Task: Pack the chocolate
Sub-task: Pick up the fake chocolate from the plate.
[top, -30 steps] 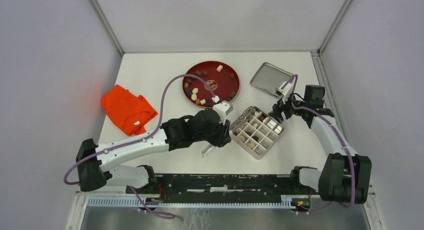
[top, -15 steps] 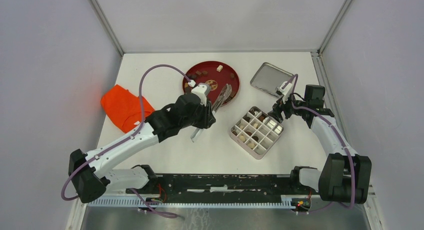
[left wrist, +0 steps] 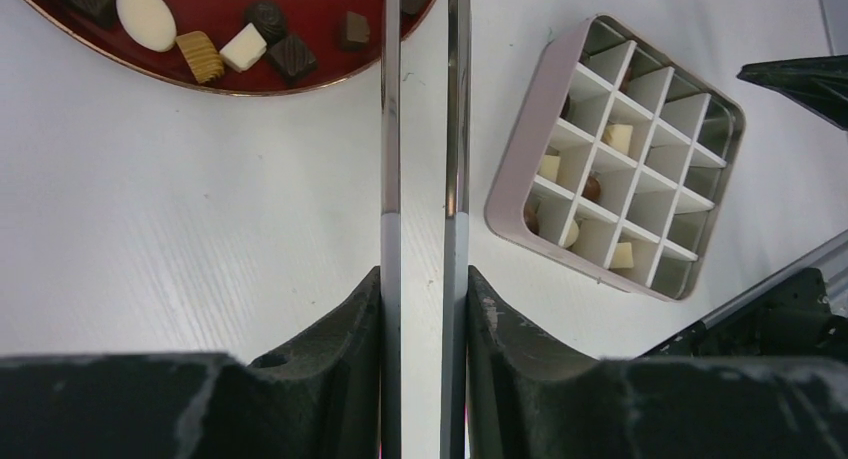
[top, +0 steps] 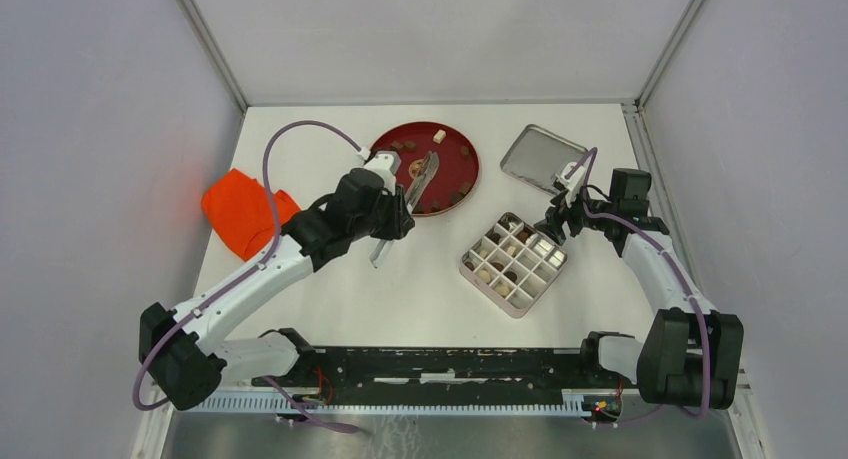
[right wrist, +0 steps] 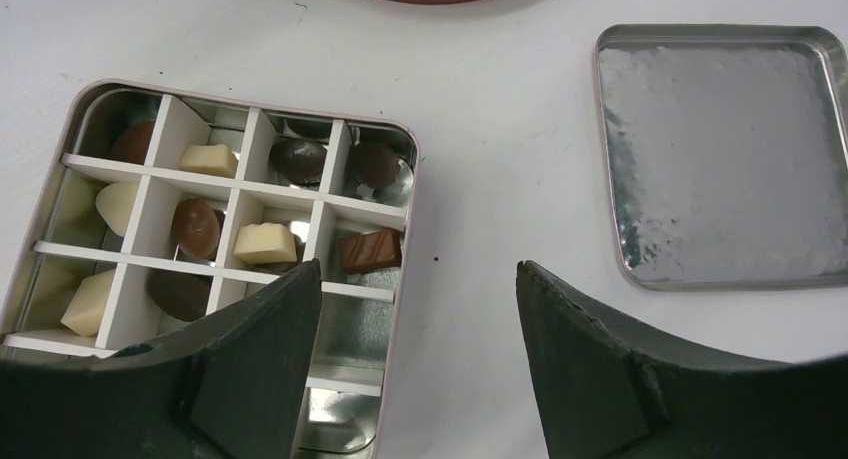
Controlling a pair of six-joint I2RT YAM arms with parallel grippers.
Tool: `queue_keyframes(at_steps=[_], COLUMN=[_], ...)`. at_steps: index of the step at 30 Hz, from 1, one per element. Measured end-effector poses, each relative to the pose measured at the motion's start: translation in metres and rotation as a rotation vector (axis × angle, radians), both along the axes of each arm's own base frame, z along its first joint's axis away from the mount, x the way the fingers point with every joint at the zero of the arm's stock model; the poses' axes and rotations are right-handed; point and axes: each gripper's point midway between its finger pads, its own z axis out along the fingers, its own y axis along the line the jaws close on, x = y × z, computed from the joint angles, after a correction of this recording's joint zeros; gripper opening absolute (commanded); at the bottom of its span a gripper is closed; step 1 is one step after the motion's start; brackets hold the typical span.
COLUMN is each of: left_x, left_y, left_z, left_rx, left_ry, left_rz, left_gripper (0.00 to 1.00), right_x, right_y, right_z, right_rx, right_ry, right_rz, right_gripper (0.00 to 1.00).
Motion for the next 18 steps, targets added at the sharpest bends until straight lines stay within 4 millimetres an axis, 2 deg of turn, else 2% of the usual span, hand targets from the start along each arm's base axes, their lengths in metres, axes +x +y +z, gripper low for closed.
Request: queue_keyframes(at_steps=[6, 13, 18], left_x=[0.021, 0.071, 0.104], left_y=[0.022, 0.049, 0.043], left_z=[-0.010, -0.006, -0.008], left_rx=[0.055, 0.085, 0.107], left_ry=[0.003, 0.010, 0.038], left_rz=[0.049, 0.143, 0.117], left_gripper=[0.33, 0.33, 0.34], right_x=[0.001, 0.001, 0.001], right_y=[-0.001, -0.003, -0.003], right_z=[0.000, 0.000, 0.000], right_rx=[-0.007, -0.019, -0.018], right_ry=[-0.009, -0.018, -0.018], right_rz=[0.004, 0.004, 0.004], right_gripper=[0.77, 0.77, 0.78])
